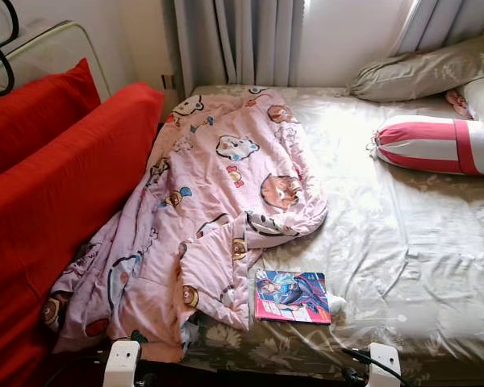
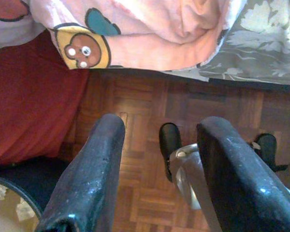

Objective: Clean up the room

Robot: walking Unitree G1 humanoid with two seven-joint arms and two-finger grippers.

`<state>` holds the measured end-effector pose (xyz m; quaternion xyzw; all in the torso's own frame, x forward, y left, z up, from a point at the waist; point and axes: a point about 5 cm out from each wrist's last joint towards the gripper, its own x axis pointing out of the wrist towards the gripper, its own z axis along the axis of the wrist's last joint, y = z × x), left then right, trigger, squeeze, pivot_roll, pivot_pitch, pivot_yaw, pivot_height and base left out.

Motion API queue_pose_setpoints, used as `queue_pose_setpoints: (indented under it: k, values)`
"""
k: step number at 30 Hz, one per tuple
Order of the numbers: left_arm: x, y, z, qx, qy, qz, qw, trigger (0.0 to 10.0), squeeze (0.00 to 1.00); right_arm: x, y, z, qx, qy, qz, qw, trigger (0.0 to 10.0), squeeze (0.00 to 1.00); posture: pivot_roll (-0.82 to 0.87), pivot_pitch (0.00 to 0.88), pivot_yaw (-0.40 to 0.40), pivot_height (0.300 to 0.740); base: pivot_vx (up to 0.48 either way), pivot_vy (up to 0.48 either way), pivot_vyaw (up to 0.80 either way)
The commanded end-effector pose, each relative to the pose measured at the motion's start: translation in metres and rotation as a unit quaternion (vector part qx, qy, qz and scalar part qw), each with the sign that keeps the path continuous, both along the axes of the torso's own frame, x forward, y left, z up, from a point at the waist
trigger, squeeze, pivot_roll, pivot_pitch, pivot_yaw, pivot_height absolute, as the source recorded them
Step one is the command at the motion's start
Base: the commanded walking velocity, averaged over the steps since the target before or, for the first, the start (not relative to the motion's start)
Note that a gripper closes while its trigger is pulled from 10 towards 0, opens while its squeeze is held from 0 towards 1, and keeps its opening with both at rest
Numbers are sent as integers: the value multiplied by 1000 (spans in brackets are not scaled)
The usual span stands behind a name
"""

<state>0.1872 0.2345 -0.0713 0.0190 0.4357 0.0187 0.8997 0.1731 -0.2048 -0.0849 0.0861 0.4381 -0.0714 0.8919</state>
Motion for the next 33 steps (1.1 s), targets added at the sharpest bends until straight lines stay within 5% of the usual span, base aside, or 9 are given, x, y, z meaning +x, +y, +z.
queue_pose_setpoints:
  k: [1,6,11,16,17,18,21,23,33]
  values:
    - [-3,2,-1,2,10,-7,1000,10000,0,-3,-1,-1,-5,8,4,1000,10000,0,33,0,-11,740,0,0,0]
    - [-3,-2,-2,-8,0,-4,1000,10000,0,-2,-9,1,-54,-9,-28,998,10000,0,36,0,-30,740,0,0,0]
    - [1,-5,1,-14,-26,-6,1000,10000,0,0,-10,4,-39,-37,-44,998,10000,0,27,0,-34,740,0,0,0]
    - [23,-1,17,-13,-93,1,996,10000,0,4,-12,8,-47,-65,-31,996,10000,0,37,0,-40,740,0,0,0]
    - [36,1,27,-15,-131,-6,991,10000,0,19,-23,21,-60,-117,-37,991,10000,0,30,0,-38,740,0,0,0]
    - [36,1,27,-15,-131,-6,991,10000,0,19,-23,21,-60,-117,-37,991,10000,0,30,0,-38,740,0,0,0]
    - [65,-2,59,-28,-248,-25,968,10000,0,68,-40,69,-76,-275,-34,958,10000,0,25,0,-34,740,0,0,0]
    - [74,-8,71,-34,-291,-40,955,10000,0,77,-35,78,-77,-305,-20,949,10000,0,33,0,-32,740,0,0,0]
    - [74,-9,112,-24,-407,-62,911,10000,0,78,-22,103,-86,-409,2,908,10000,0,31,0,-15,740,0,0,0]
